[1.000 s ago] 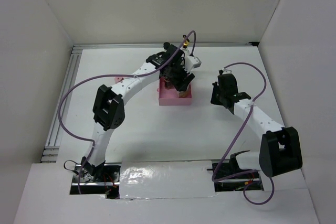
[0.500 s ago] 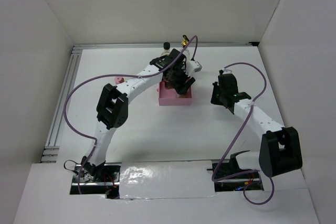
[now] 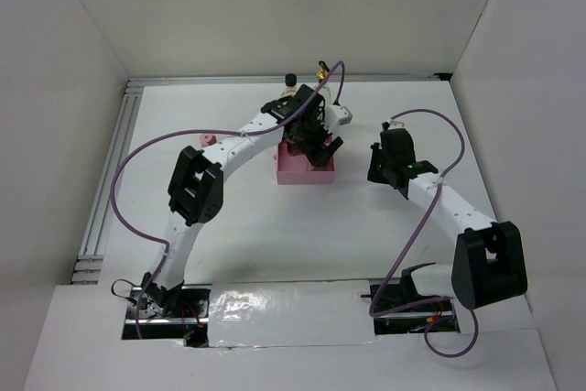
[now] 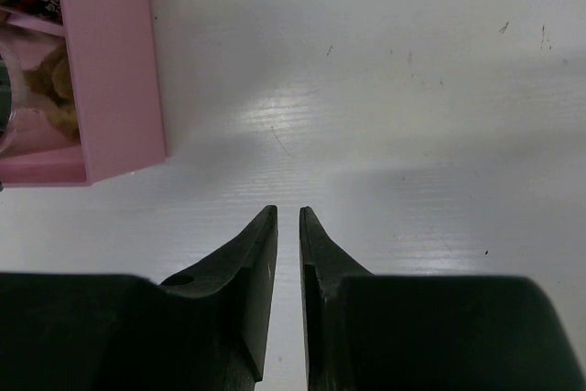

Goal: Organize the condiment bottles

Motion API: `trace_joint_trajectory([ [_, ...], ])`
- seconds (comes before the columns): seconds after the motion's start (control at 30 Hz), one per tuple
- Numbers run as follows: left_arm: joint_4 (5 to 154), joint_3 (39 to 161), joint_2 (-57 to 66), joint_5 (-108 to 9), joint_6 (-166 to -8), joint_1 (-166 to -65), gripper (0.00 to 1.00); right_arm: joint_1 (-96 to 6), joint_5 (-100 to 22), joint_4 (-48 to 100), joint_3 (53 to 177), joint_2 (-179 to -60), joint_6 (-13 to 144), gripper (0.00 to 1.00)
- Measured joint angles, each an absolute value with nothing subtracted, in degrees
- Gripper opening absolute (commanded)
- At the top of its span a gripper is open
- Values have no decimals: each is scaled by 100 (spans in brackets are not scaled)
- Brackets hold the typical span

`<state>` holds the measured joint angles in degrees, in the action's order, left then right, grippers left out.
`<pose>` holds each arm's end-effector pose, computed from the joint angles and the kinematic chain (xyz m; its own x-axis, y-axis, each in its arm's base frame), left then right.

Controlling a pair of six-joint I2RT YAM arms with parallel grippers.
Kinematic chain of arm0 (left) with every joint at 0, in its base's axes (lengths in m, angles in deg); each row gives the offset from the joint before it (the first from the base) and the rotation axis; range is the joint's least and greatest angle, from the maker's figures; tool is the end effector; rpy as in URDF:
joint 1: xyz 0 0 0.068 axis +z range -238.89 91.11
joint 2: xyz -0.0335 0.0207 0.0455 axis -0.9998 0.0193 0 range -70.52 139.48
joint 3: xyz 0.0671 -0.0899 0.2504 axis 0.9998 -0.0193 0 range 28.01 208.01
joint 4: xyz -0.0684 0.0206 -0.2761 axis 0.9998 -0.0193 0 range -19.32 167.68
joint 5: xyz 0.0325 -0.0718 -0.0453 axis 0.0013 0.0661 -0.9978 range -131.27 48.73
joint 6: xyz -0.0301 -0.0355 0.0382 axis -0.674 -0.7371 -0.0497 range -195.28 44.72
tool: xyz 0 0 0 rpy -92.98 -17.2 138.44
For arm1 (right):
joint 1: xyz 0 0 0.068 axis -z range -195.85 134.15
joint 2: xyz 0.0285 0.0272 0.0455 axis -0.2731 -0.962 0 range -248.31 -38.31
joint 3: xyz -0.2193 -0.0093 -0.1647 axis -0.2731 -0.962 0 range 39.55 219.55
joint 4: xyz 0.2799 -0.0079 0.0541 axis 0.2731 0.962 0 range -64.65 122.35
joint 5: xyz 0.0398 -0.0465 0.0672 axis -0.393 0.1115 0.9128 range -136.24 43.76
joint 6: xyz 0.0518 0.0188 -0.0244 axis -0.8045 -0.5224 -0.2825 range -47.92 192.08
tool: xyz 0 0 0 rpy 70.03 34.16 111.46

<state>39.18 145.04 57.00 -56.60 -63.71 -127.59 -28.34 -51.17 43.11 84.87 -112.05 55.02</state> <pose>0.4103 -0.3438 0.2457 -0.4289 0.5914 -0.6828 0.8415 0.5365 -0.0638 0.2876 0.0599 0.2072 -0.7196 0.1400 -0.6802 0.0562 0.9880 0.1439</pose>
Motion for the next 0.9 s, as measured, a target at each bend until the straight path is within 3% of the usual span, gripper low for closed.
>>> trace_joint_trajectory([
  [0.33,3791,14681,5506,-5654,-6395,-12761,99,-2834,-5069,4311,8487,-11205,5502,24],
  [0.67,3607,14791,4314,-5601,-6646,-12720,99,-2834,-4966,4309,8487,-11205,5511,25],
  [0.8,3546,14194,3447,-5647,-6898,-12385,99,-2834,-4959,4309,8487,-11205,5526,27],
  [0.9,3671,13401,2651,-5488,-6994,-11583,99,-2834,-4920,4298,8487,-11205,5528,27],
])
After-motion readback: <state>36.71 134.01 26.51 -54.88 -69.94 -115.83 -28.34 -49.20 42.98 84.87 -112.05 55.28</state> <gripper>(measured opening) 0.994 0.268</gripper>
